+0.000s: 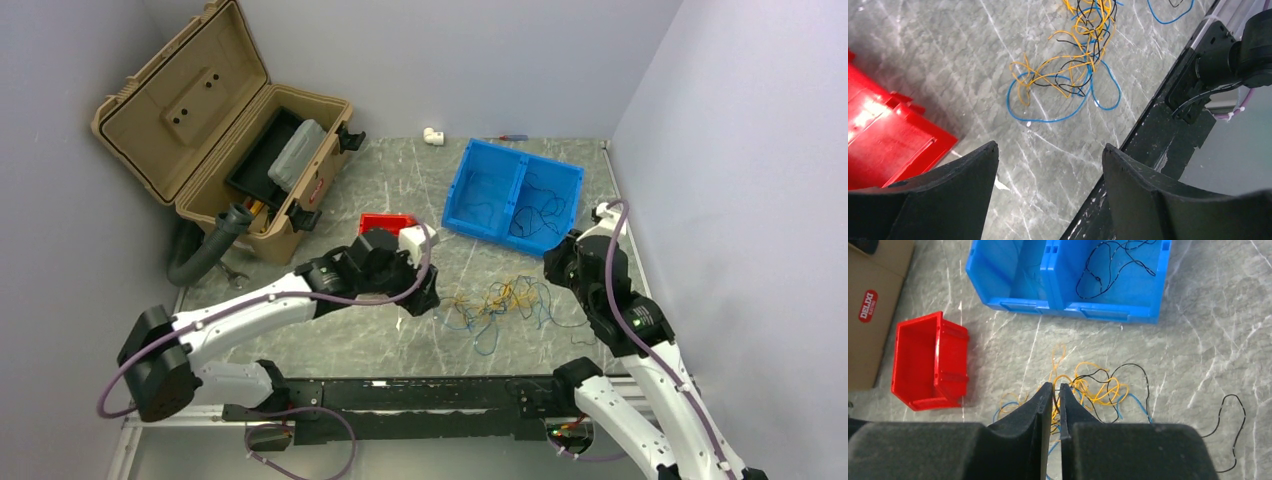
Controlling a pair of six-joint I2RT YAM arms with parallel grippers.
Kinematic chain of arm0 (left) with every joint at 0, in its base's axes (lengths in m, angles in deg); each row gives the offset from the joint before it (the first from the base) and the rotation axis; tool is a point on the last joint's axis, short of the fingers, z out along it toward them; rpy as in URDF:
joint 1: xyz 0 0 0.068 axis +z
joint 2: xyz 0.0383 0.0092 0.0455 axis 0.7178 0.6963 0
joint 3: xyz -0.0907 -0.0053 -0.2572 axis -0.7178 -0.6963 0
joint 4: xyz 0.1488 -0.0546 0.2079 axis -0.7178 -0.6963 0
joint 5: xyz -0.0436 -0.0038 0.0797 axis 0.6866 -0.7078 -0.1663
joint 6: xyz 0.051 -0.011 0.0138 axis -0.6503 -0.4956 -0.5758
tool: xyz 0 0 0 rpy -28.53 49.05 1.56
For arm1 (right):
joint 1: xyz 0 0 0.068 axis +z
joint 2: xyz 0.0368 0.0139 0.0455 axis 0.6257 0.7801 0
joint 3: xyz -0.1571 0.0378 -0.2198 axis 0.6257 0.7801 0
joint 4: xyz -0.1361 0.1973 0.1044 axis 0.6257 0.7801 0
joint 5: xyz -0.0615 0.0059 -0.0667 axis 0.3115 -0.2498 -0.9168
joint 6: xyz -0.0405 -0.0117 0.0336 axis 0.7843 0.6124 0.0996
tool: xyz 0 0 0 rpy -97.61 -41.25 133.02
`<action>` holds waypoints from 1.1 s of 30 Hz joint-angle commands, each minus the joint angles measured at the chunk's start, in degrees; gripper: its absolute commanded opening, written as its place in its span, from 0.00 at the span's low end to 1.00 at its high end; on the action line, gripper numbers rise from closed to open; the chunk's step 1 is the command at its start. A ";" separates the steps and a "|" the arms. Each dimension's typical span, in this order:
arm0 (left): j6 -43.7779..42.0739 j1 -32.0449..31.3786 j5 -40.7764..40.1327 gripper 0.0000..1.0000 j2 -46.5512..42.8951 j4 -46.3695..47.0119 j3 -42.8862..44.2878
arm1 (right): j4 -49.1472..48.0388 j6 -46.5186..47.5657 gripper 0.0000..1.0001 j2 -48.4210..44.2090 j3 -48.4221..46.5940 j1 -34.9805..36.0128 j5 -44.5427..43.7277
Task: Untangle the cables
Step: Untie the cable.
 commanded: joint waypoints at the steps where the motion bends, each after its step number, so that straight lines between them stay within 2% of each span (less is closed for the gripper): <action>1: -1.94 -1.52 2.24 0.79 6.61 4.88 4.41 | 1.16 0.69 0.18 1.17 -2.17 -0.10 -1.86; 3: -1.82 -1.90 3.16 0.78 11.10 6.92 6.47 | 3.49 -1.61 0.44 1.28 -3.43 -0.03 -6.41; 4: -1.70 -2.14 3.54 0.78 13.48 7.32 7.86 | 4.53 -2.55 0.54 1.13 -3.77 -0.04 -7.85; 6: -1.56 -2.88 4.11 0.76 17.69 8.27 10.35 | 5.54 -3.74 0.60 0.28 -3.76 -0.08 -8.38; 12: -0.56 -4.36 7.16 0.74 26.91 9.49 17.19 | 8.55 -5.58 0.61 -3.10 -2.39 -0.05 -8.13; 25: 4.77 -6.00 11.85 0.66 37.37 16.64 21.61 | 10.19 -10.04 0.59 -7.35 0.57 -0.03 -6.55; 27: 4.86 -6.00 11.63 0.57 38.38 16.62 22.73 | 9.86 -10.86 0.59 -7.19 1.50 -0.04 -4.94; 33: 4.41 -6.00 9.08 0.11 36.15 17.23 22.69 | 8.82 -14.82 0.59 -6.72 6.54 -0.05 1.43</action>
